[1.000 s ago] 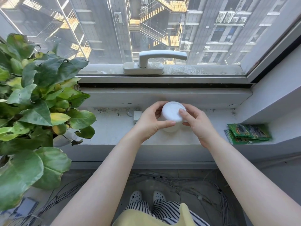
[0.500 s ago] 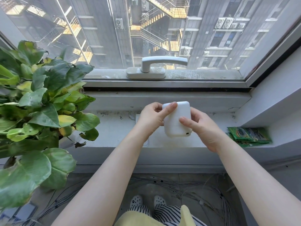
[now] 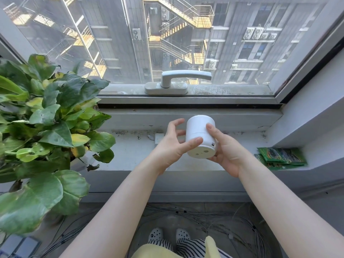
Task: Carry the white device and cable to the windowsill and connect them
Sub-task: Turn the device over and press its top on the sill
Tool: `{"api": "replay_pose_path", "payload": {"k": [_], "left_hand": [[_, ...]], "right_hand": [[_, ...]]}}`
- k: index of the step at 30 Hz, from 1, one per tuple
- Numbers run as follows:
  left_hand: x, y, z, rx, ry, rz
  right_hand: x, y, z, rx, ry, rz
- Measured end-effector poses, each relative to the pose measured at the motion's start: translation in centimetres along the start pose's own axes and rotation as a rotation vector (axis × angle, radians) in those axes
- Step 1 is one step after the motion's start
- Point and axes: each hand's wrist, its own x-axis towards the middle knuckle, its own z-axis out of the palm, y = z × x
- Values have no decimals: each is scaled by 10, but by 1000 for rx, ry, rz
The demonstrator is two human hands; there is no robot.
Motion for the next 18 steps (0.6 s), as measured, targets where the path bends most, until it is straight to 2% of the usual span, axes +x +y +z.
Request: {"api": "replay_pose_path", "payload": {"k": [4, 8, 14, 18], "left_hand": [[-5, -2, 2, -65, -12, 56], [-3, -6, 1, -72, 36, 67], [-1, -4, 4, -55, 160, -6], [1, -2, 1, -63, 178, -85]], "right_hand": [[-1, 3, 7, 93, 2, 44], [-1, 4, 10, 79, -2, 51], [0, 6, 9, -76, -11, 29], [-4, 6, 1, -103, -105, -95]]}}
